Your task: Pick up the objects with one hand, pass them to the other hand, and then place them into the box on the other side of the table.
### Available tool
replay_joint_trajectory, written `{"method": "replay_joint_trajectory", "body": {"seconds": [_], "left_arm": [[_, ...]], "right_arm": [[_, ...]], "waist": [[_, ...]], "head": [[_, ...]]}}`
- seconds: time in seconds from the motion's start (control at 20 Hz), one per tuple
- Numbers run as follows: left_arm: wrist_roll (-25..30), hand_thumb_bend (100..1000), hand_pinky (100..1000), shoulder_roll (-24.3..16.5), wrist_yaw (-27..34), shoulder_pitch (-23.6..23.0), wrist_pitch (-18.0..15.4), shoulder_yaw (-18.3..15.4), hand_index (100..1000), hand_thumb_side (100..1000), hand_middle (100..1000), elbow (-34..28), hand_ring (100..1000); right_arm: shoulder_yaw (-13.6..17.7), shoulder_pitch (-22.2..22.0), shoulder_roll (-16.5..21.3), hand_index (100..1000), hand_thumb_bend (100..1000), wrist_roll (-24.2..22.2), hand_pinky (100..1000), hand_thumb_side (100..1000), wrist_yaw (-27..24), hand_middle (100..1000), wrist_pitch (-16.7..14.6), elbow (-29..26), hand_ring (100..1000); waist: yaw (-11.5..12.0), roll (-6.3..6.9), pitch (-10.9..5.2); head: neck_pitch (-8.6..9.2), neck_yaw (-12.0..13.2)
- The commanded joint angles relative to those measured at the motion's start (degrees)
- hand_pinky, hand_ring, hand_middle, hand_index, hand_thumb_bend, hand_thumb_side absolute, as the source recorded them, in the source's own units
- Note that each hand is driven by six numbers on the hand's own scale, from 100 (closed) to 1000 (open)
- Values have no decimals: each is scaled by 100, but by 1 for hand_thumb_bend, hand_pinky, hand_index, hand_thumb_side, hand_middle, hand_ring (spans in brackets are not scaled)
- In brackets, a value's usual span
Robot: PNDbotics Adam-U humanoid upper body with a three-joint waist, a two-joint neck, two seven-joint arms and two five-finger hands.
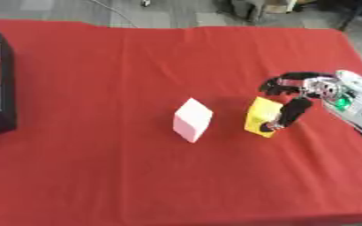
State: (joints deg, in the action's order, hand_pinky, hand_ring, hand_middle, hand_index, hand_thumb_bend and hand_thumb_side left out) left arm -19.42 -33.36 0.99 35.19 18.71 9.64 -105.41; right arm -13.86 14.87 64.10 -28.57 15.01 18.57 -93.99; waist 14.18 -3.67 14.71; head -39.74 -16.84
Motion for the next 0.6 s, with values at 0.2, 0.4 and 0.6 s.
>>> {"method": "replay_joint_trajectory", "body": {"seconds": [0.2, 0.4, 0.6], "left_arm": [[-10, 123, 790, -84, 0, 41, -18, -79, 671, 689, 686, -115, 551], [-11, 120, 791, -81, 1, 34, -18, -83, 668, 690, 686, -120, 552], [-13, 116, 791, -79, 2, 28, -17, -84, 667, 693, 687, -120, 552]], "right_arm": [[-14, 92, 69, 930, 520, 9, 920, 271, 182, 851, 24, 204, 918], [-47, 131, 2, 928, 515, 40, 917, 267, 260, 849, 45, 348, 914], [-63, 151, -25, 922, 517, 65, 916, 272, 264, 840, 33, 408, 906]], "waist": [[13, 33, -65], [17, 48, -51], [17, 53, -46]], "head": [[-11, -55], [-7, -83], [-6, -89]]}}
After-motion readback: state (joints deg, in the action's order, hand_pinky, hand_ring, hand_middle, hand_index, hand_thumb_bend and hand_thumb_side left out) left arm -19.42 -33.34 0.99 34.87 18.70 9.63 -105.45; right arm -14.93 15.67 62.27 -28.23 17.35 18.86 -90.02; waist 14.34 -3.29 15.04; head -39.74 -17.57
